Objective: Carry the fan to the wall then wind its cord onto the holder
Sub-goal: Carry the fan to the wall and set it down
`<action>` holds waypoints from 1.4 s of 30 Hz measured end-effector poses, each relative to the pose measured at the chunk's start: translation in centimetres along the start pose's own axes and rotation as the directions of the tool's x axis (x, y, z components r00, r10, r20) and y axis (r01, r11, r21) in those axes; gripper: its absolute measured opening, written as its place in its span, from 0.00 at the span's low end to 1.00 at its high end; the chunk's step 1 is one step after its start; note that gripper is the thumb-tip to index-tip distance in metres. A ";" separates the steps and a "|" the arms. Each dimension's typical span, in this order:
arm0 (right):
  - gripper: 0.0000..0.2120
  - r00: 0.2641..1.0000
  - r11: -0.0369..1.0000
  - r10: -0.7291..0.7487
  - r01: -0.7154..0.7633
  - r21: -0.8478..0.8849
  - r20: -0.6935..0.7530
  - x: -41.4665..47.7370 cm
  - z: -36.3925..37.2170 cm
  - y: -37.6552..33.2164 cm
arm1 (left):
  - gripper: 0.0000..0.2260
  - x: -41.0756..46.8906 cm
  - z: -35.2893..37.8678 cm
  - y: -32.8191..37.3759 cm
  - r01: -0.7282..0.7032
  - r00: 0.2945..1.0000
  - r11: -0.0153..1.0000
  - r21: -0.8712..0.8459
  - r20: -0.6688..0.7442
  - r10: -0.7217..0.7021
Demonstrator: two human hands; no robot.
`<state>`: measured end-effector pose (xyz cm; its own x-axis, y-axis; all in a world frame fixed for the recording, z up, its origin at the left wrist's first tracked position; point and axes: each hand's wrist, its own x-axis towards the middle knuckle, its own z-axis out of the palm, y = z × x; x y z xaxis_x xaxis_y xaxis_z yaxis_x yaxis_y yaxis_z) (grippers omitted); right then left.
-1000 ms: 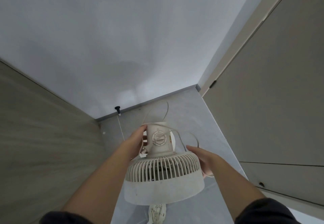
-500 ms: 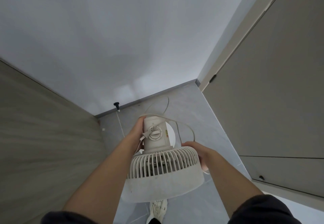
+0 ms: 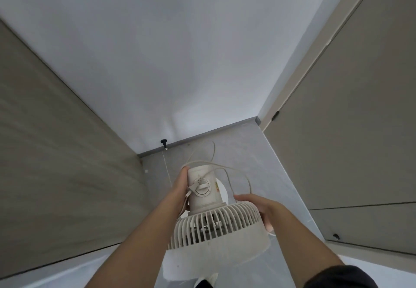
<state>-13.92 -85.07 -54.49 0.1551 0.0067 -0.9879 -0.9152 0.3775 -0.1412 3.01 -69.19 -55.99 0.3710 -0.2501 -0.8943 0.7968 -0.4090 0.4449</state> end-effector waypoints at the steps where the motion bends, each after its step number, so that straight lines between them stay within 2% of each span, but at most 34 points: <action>1: 0.26 1.000 1.000 -0.003 0.003 -0.004 -0.006 -0.7 0.8 0.7 | 0.24 -1.0 -0.5 -0.5 -0.005 1.000 1.000 0.001 -0.011 0.005; 6: 0.25 0.998 0.998 -0.053 0.053 0.017 -0.018 -4.6 4.8 4.4 | 0.25 -5.8 -3.3 -2.6 -0.088 0.996 0.996 0.010 0.027 0.088; 13: 0.21 0.992 0.979 -0.120 0.126 0.159 -0.047 -10.5 11.8 12.8 | 0.25 -12.6 -7.0 -7.2 -0.081 0.990 0.994 0.073 0.119 0.072; 19: 0.21 0.990 0.987 -0.130 0.134 0.091 -0.057 -13.7 16.6 17.7 | 0.27 -17.4 -11.3 -12.4 -0.087 0.981 0.996 -0.028 0.171 0.091; 23: 0.19 0.990 0.992 -0.129 0.128 -0.019 -0.052 -14.9 18.8 20.0 | 0.24 -21.2 -13.7 -15.5 -0.075 0.989 0.993 -0.089 0.120 0.086; 25: 0.26 0.990 0.986 -0.132 0.125 -0.114 -0.055 -14.7 19.7 21.5 | 0.24 -23.1 -15.1 -17.6 -0.092 0.986 0.986 -0.142 0.124 0.109; 27: 0.30 0.989 0.973 -0.140 0.126 -0.195 -0.057 -14.6 20.5 23.1 | 0.28 -24.4 -16.5 -19.6 -0.124 0.988 0.975 -0.183 0.073 0.140; 30: 0.24 0.984 0.950 -0.176 0.164 -0.266 -0.023 -15.5 23.4 26.0 | 0.31 -26.3 -19.0 -23.6 -0.125 0.992 0.962 -0.245 0.000 0.128; 34: 0.26 0.985 0.935 -0.172 0.172 -0.310 0.029 -15.2 26.1 29.0 | 0.30 -29.4 -21.8 -27.7 -0.145 0.989 0.957 -0.251 -0.044 0.138; 36: 0.29 0.990 0.913 -0.138 0.126 -0.388 -0.003 -14.9 28.1 29.6 | 0.26 -30.9 -23.8 -29.1 -0.169 0.985 0.952 -0.256 -0.089 0.151; 39: 0.38 1.000 0.893 0.007 -0.008 -0.450 -0.005 -13.5 31.2 30.6 | 0.18 -32.9 -27.3 -31.0 -0.183 0.978 0.953 -0.242 -0.145 0.151; 41: 0.41 0.997 0.890 0.078 -0.057 -0.453 0.028 -13.0 34.4 31.5 | 0.20 -34.5 -30.2 -32.7 -0.211 0.971 0.930 -0.302 -0.177 0.162; 42: 0.38 0.998 0.894 0.045 -0.016 -0.448 0.054 -13.3 36.5 32.2 | 0.21 -35.0 -31.7 -33.6 -0.216 0.968 0.918 -0.332 -0.193 0.158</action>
<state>-31.89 -39.24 -43.54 0.1332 0.0737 -0.9883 -0.9873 -0.0775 -0.1389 -21.63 -18.89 -41.11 0.5770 -0.1371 -0.8052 0.8100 -0.0306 0.5856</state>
